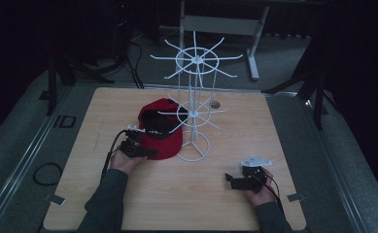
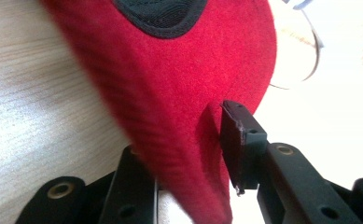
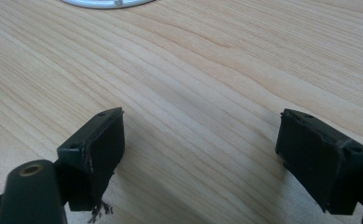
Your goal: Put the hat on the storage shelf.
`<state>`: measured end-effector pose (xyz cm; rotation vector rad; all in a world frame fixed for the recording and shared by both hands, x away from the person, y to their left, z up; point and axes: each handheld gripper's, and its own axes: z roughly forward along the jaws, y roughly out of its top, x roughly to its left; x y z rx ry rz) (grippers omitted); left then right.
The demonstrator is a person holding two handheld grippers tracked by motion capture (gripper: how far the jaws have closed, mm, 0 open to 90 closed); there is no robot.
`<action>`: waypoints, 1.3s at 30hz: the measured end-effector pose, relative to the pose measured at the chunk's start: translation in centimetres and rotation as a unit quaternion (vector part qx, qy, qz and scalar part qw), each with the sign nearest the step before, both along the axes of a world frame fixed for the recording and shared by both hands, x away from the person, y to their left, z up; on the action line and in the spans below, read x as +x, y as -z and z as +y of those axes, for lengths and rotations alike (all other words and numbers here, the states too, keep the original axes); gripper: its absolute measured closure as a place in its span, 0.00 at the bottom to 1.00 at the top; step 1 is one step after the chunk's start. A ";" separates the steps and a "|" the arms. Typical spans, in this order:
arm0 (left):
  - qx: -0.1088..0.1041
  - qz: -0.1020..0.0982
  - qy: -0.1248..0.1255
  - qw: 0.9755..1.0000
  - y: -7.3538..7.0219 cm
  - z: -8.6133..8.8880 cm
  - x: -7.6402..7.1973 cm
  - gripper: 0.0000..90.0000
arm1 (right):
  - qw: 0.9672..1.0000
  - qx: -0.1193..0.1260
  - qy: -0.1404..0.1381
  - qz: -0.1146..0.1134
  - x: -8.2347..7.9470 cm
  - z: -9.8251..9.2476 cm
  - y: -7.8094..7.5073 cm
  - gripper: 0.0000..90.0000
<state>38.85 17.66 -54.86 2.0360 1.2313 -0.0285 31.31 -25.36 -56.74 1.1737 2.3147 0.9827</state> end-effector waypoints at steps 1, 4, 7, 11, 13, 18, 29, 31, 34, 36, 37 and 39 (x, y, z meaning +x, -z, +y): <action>-0.004 -0.007 0.001 1.000 -0.1 0.1 -0.3 0.80 | 1.000 0.000 0.000 0.000 0.0 0.0 0.0 0.17; -0.013 -0.014 0.002 1.000 -0.1 0.2 -0.7 0.84 | 1.000 0.000 0.000 0.000 0.0 0.0 0.0 0.17; -0.029 -0.027 0.000 0.999 0.1 0.4 -1.4 0.89 | 1.000 0.000 0.000 0.000 0.0 0.0 0.0 0.17; -0.028 -0.044 0.005 0.999 0.0 0.3 -2.1 0.95 | 1.000 0.000 0.000 0.000 0.0 0.0 0.0 0.17; -0.023 -0.054 0.003 0.998 -0.1 0.1 -2.5 0.95 | 1.000 0.000 0.000 0.000 0.0 0.0 0.0 0.17; -0.048 -0.062 -0.012 0.997 0.7 0.8 -3.1 0.95 | 1.000 0.000 0.000 -0.001 0.0 0.0 0.0 0.17; -0.028 -0.094 -0.039 0.994 0.3 1.2 -3.4 0.95 | 1.000 0.000 0.000 -0.001 0.0 0.0 0.0 0.17; -0.026 -0.097 -0.045 0.994 0.2 1.3 -3.5 0.95 | 1.000 0.000 0.000 -0.001 0.0 0.0 0.0 0.17; -0.021 -0.100 -0.053 0.993 -0.1 1.7 -3.5 0.95 | 1.000 0.000 0.000 -0.001 0.0 0.0 0.0 0.17; -0.015 -0.105 -0.056 0.993 -0.3 1.8 -3.6 0.95 | 1.000 0.000 0.000 -0.001 0.0 0.0 0.0 0.17; -0.014 -0.106 -0.059 0.992 -0.5 2.0 -3.7 0.95 | 1.000 0.000 0.000 -0.001 0.0 0.0 0.0 0.17; -0.010 -0.111 -0.067 0.991 -0.7 2.2 -3.7 0.95 | 1.000 0.000 0.000 -0.001 0.0 0.0 0.0 0.17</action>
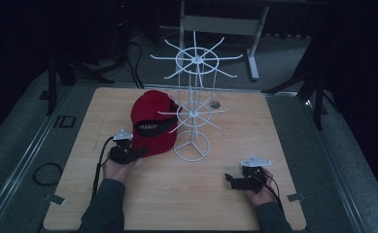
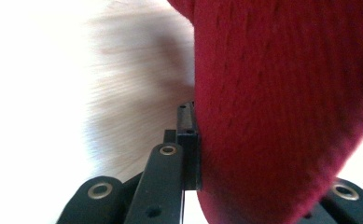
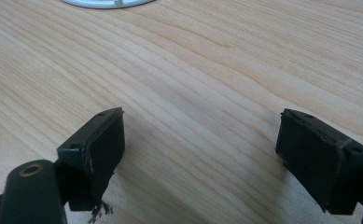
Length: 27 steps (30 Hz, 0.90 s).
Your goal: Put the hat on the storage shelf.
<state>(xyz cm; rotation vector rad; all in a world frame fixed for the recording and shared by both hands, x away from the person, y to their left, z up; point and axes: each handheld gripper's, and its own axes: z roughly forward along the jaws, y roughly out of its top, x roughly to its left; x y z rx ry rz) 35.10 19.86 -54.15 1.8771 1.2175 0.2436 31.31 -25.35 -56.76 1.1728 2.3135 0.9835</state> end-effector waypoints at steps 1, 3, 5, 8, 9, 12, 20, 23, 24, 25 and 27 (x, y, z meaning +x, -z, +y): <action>0.001 -0.001 -0.004 1.000 -0.1 0.2 0.0 0.95 | 1.000 0.000 0.000 0.000 0.0 0.0 0.0 0.17; 0.002 -0.005 -0.010 1.000 -0.3 0.5 -0.1 0.95 | 1.000 0.000 0.000 0.000 0.0 0.0 0.0 0.17; 0.000 -0.008 -0.017 1.000 -0.6 0.7 -0.2 0.95 | 1.000 0.000 0.000 0.000 0.0 0.0 0.0 0.17; -0.003 -0.012 -0.028 1.000 -0.9 1.1 -0.2 0.95 | 1.000 0.000 0.000 0.000 0.0 0.0 0.0 0.17; -0.002 -0.013 -0.032 0.999 -1.0 1.3 -0.3 0.95 | 1.000 0.000 0.000 0.000 0.0 0.0 0.0 0.17; -0.007 -0.017 -0.041 0.999 -1.2 1.6 -0.4 0.95 | 1.000 0.000 0.000 0.000 0.0 0.0 0.0 0.17; -0.016 -0.028 -0.056 0.998 -1.9 2.4 -0.6 0.95 | 1.000 0.000 0.000 0.000 0.0 0.0 0.0 0.17; -0.023 -0.032 -0.062 0.997 -2.1 2.7 -0.7 0.95 | 1.000 0.000 0.000 0.000 0.0 0.0 0.0 0.17; -0.024 -0.033 -0.064 0.997 -2.2 2.9 -0.8 0.95 | 1.000 0.000 0.000 0.000 0.0 0.0 0.0 0.17; -0.025 -0.034 -0.067 0.997 -2.3 3.0 -0.8 0.95 | 1.000 0.000 0.000 0.000 0.0 0.0 0.0 0.17; -0.026 -0.036 -0.069 0.997 -2.5 3.1 -0.9 0.95 | 1.000 0.000 0.000 0.000 0.0 0.0 0.0 0.17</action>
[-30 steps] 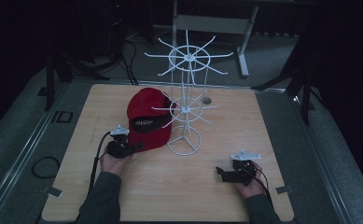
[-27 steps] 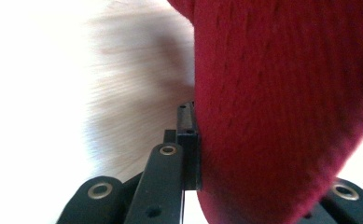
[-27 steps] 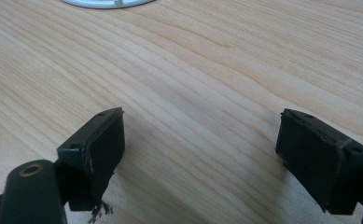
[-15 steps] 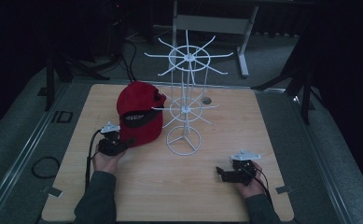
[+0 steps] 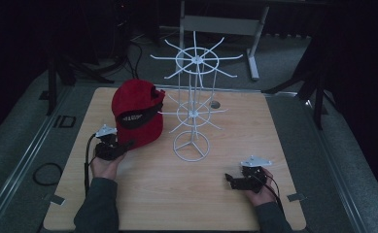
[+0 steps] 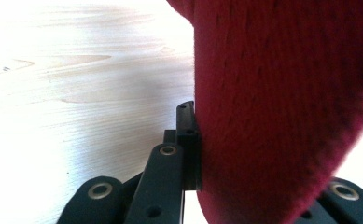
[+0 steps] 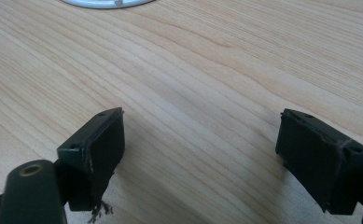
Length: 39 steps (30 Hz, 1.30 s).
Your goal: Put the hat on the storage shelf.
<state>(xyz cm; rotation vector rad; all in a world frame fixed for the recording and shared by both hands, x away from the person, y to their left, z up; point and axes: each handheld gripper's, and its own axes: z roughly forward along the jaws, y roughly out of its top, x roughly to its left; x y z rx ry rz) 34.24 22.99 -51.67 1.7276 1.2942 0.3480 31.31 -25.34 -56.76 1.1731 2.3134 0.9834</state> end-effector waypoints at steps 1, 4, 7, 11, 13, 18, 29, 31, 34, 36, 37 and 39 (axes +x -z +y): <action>0.001 -0.002 -0.002 1.000 -0.1 0.1 0.0 0.95 | 1.000 0.000 0.000 0.000 0.0 0.0 0.0 0.17; -0.001 -0.006 -0.007 1.000 -0.4 0.3 -0.2 0.95 | 1.000 0.000 0.000 0.000 0.0 0.0 0.0 0.17; -0.004 -0.010 -0.011 1.000 -0.6 0.6 -0.3 0.95 | 1.000 0.000 0.000 0.000 0.0 0.0 0.0 0.17; -0.007 -0.012 -0.016 1.000 -1.0 0.9 -0.5 0.95 | 1.000 0.000 0.000 0.000 0.0 0.0 0.0 0.17; -0.011 -0.014 -0.017 1.000 -1.2 1.0 -0.5 0.95 | 1.000 0.000 0.000 0.000 0.0 0.0 0.0 0.17; -0.002 -0.026 -0.020 0.999 -2.5 0.8 -0.9 0.95 | 1.000 0.000 0.000 0.000 0.0 0.0 0.0 0.17; 0.012 -0.048 -0.013 0.999 -4.8 -0.2 -1.5 0.95 | 1.000 0.000 0.001 0.000 0.0 0.0 0.0 0.17; 0.013 -0.051 -0.014 0.998 -5.1 -0.2 -1.5 0.95 | 1.000 0.000 0.000 0.000 0.0 0.0 0.0 0.17; 0.013 -0.053 -0.018 0.998 -5.4 -0.2 -1.5 0.95 | 1.000 0.001 0.001 0.000 0.0 0.0 0.0 0.17; 0.012 -0.055 -0.020 0.998 -5.7 -0.1 -1.5 0.95 | 1.000 0.001 0.001 0.000 0.0 0.0 0.0 0.17; 0.012 -0.058 -0.022 0.998 -6.1 -0.1 -1.5 0.95 | 1.000 0.001 0.001 0.000 0.0 0.0 0.0 0.17; 0.010 -0.064 -0.023 0.998 -6.5 0.0 -1.5 0.95 | 1.000 0.001 0.001 0.000 0.0 0.0 0.0 0.17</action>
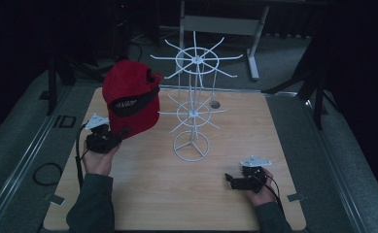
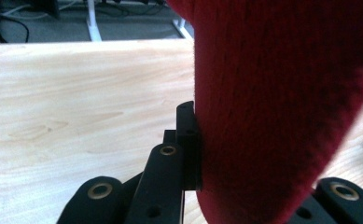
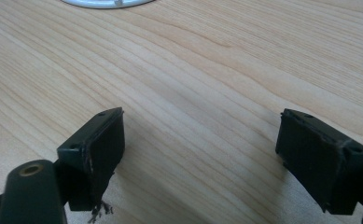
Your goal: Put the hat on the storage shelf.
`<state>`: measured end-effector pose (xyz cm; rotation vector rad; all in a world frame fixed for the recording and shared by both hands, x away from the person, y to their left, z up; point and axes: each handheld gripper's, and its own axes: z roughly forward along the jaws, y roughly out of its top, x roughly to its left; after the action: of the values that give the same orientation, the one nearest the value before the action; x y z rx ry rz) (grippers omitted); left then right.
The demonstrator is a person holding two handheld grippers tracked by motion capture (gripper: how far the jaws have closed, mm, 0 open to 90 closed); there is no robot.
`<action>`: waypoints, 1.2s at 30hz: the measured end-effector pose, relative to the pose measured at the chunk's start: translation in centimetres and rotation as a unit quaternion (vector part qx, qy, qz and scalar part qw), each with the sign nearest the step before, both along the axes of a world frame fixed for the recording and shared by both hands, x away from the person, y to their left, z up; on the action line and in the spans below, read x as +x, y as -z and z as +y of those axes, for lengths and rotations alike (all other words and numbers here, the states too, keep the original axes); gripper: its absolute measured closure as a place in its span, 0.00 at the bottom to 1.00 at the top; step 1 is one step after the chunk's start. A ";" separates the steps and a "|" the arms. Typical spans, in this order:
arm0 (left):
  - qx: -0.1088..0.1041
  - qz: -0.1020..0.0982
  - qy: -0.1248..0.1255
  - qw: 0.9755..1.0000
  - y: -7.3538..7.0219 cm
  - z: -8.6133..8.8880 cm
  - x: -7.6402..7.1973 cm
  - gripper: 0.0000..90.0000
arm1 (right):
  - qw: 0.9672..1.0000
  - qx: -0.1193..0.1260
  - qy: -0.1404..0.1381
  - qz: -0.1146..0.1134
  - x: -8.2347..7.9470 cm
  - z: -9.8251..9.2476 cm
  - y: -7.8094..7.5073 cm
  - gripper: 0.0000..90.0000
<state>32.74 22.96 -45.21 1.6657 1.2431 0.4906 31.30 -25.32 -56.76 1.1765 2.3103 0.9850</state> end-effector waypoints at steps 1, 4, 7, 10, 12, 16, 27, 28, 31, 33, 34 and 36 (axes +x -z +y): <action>0.000 -0.002 -0.001 1.000 -0.2 0.0 0.0 0.95 | 1.000 -0.001 -0.001 0.000 0.0 0.0 0.0 0.17; -0.001 -0.008 -0.003 1.000 -0.6 0.0 0.1 0.95 | 1.000 -0.001 -0.001 -0.001 0.0 0.0 0.0 0.17; -0.004 -0.012 -0.003 1.000 -1.0 0.1 0.1 0.95 | 1.000 -0.001 -0.001 -0.001 0.0 0.0 0.0 0.17; -0.007 -0.017 -0.005 1.000 -1.4 0.0 0.2 0.95 | 1.000 -0.001 -0.002 -0.001 0.0 0.0 0.0 0.17; -0.007 -0.020 -0.004 1.000 -1.8 0.0 0.2 0.95 | 1.000 -0.001 -0.002 -0.001 0.0 0.0 0.0 0.17; -0.007 -0.026 -0.004 1.000 -2.4 -0.1 0.4 0.95 | 1.000 -0.001 -0.002 0.000 0.0 0.0 0.0 0.17; -0.011 -0.042 -0.005 0.999 -3.9 -0.1 0.4 0.95 | 1.000 -0.001 -0.001 -0.001 0.0 0.0 0.0 0.17; -0.012 -0.044 -0.005 0.999 -4.0 -0.1 0.4 0.95 | 1.000 -0.001 -0.001 -0.001 0.0 0.0 0.0 0.17; -0.012 -0.046 -0.004 0.999 -4.4 0.0 0.3 0.95 | 1.000 -0.001 -0.001 -0.001 0.0 0.0 0.0 0.17; -0.015 -0.048 -0.004 0.999 -4.5 0.1 0.2 0.95 | 1.000 -0.001 -0.001 -0.001 0.0 0.0 0.0 0.17; -0.016 -0.049 -0.005 0.999 -4.6 0.1 0.2 0.95 | 1.000 -0.001 -0.001 -0.001 0.0 0.0 0.0 0.17; -0.016 -0.050 -0.006 0.999 -4.7 0.2 0.2 0.95 | 1.000 0.000 -0.001 -0.001 0.0 0.0 0.0 0.17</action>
<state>32.92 23.11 -40.51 1.5880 1.1824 0.5514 31.31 -25.34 -56.76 1.1729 2.3112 0.9850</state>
